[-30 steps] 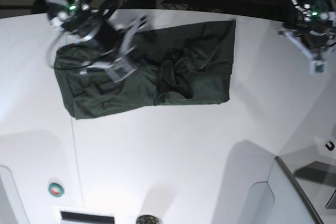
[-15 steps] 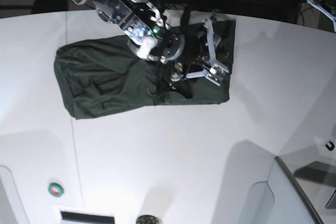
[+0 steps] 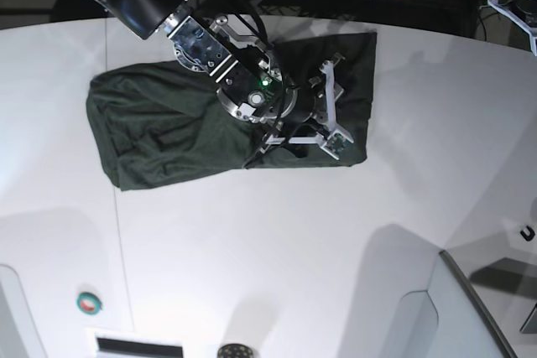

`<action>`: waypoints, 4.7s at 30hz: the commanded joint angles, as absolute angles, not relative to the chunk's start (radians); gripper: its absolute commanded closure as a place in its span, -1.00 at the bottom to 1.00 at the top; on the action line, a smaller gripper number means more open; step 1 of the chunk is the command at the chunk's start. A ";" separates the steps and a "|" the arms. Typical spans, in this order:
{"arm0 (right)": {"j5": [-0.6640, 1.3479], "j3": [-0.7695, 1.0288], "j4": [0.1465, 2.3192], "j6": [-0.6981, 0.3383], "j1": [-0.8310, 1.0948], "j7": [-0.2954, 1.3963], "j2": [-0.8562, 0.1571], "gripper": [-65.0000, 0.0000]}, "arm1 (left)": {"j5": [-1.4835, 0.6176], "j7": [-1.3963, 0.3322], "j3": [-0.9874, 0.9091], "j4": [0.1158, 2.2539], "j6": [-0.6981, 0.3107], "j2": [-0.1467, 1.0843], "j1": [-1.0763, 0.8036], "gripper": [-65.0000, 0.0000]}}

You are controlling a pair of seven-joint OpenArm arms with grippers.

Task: Layout the t-shirt on the table in an organized manner, then fold the t-shirt properly
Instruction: 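Release the right gripper and move it over the folded stack, then grasp the shirt end with the right gripper and fold it over the stack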

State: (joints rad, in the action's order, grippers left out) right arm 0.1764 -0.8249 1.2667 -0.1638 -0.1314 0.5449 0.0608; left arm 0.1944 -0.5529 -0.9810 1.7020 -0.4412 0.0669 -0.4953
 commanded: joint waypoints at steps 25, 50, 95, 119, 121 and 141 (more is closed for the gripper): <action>0.185 -0.822 1.443 -0.159 -0.047 0.608 -0.031 0.97 | 0.197 -0.535 -0.987 1.626 -0.427 0.088 -0.478 1.00; 0.185 -0.628 1.656 -0.157 0.163 0.648 -0.194 0.83 | 0.199 -0.536 -0.941 1.626 -0.427 0.088 -0.447 1.00; 0.182 -0.536 1.268 -0.162 -0.209 0.642 -0.113 1.00 | 0.200 -0.536 -0.944 1.586 -0.427 0.097 -0.447 1.00; 0.186 -0.409 1.267 -0.163 -0.179 0.602 -0.007 0.19 | 0.199 -0.536 -0.949 1.583 -0.427 0.102 -0.450 1.00; 0.186 -0.401 1.257 -0.163 -0.177 0.602 0.008 0.19 | 0.199 -0.536 -0.949 1.583 -0.427 0.102 -0.450 1.00; 0.185 -0.401 1.198 -0.163 -0.213 0.601 0.024 0.96 | 0.199 -0.536 -0.949 1.583 -0.427 0.101 -0.455 1.00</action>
State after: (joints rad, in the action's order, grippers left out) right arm 0.1795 -0.4049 1.1786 -0.1642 -0.1860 0.6174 0.0193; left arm 0.2012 -0.5491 -0.9424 1.5684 -0.4408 0.0864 -0.4469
